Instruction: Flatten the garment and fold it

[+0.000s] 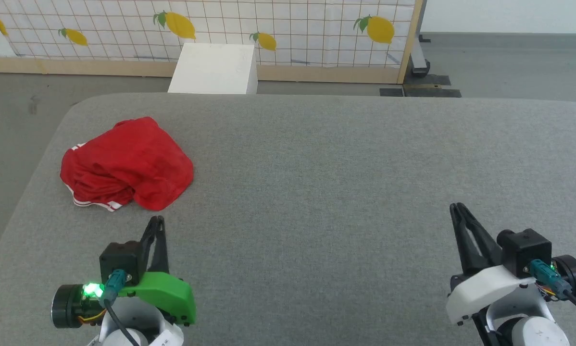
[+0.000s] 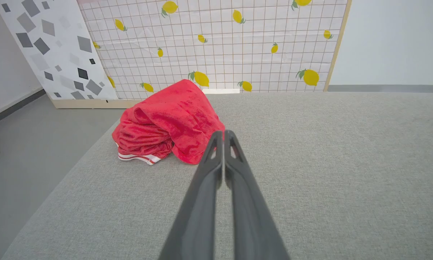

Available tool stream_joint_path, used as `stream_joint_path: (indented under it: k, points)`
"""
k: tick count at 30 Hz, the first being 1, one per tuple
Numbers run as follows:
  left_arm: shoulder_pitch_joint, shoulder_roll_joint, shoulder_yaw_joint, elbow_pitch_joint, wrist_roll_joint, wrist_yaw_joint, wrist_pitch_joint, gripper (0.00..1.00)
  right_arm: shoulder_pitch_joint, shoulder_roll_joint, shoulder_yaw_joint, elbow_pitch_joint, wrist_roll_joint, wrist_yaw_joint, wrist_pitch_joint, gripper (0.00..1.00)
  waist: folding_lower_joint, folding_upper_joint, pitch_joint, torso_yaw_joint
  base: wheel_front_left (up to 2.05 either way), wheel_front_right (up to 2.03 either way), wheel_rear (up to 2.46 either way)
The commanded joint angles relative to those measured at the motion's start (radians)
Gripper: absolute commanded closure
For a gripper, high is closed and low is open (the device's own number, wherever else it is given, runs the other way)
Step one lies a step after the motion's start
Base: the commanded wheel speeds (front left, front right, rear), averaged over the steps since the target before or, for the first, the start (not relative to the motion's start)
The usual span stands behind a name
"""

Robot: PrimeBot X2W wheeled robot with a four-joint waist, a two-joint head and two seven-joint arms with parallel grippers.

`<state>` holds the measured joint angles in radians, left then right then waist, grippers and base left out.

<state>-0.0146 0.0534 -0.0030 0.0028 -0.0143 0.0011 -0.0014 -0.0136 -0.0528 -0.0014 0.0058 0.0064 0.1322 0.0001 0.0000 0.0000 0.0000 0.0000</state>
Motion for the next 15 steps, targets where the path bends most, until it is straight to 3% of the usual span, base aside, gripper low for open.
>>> stream_joint_path:
  k: [1, 15]
  points:
    - [0.0, 0.0, 0.0, 0.0, -0.001, 0.0, 0.0, 0.0, 0.0, 0.0, 0.0, 0.0, 0.0, 0.0, 0.0, 0.0, 0.0, 0.0, 0.0, 0.0, 0.0, 0.0, 0.0]
    - [-0.002, 0.0, -0.017, 0.019, -0.018, 0.005, -0.022, 0.0, 0.008, 0.0, -0.015, 0.009, 0.025, 0.0, -0.023, 0.0, 0.0, 0.0, 0.001, -0.001, 0.0, 0.0, 0.0]
